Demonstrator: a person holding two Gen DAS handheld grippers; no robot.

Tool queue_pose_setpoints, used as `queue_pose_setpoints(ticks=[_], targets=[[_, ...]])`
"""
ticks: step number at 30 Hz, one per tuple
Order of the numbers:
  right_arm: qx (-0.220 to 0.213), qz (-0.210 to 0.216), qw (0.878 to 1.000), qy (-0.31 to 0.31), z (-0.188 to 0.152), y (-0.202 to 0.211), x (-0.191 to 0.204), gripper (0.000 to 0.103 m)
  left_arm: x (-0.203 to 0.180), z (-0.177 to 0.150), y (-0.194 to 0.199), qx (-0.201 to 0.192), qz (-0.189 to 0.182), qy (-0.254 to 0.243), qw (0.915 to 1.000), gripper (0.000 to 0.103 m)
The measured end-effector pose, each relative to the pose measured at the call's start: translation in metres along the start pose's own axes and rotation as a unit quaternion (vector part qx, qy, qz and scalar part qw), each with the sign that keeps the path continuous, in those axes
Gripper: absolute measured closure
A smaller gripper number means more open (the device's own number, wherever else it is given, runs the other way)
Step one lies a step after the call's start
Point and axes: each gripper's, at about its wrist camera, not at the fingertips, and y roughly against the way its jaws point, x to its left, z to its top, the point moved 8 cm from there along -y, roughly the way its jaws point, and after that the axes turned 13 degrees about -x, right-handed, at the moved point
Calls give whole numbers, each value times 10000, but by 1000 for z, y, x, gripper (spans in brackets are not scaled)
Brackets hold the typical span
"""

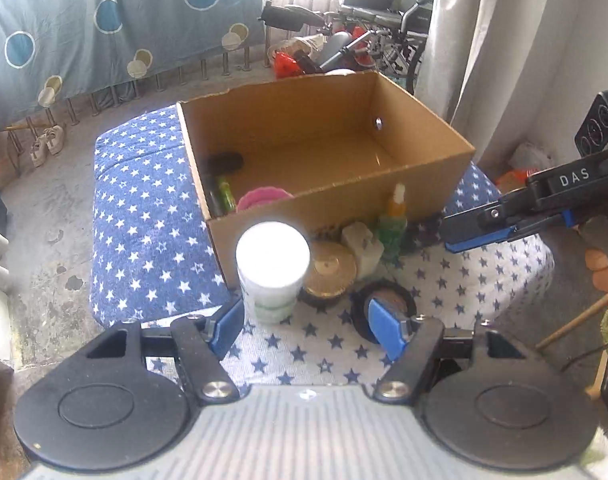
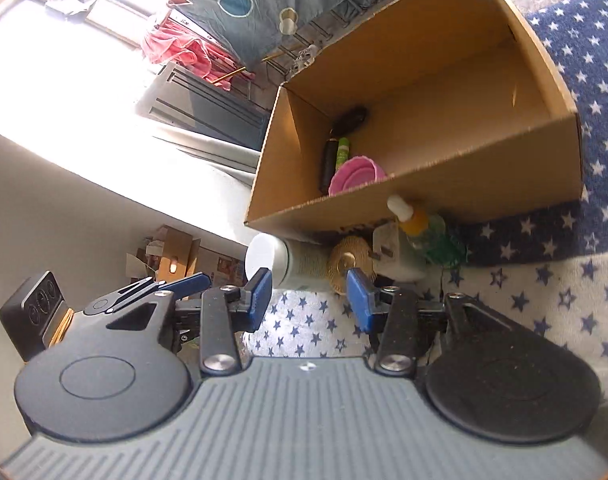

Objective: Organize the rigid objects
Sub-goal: 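Move the right tool back toward the black tape roll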

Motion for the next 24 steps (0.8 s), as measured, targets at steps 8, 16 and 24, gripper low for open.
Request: queue_pose_setpoints(ticks=[8,16,24], targets=[[31,-696,9974,198,-41,-31,-40,62,-52,-48,-52,507,-362,-560,9965,33],[196,-893,9954,294,-42,-66,-63,66,-73,-53,-92,586,-339,-862,9940,33],[245,-949,9936,557,-44,-76,-64,71,-74,-56,-110,715,-289,-739,9943,37]])
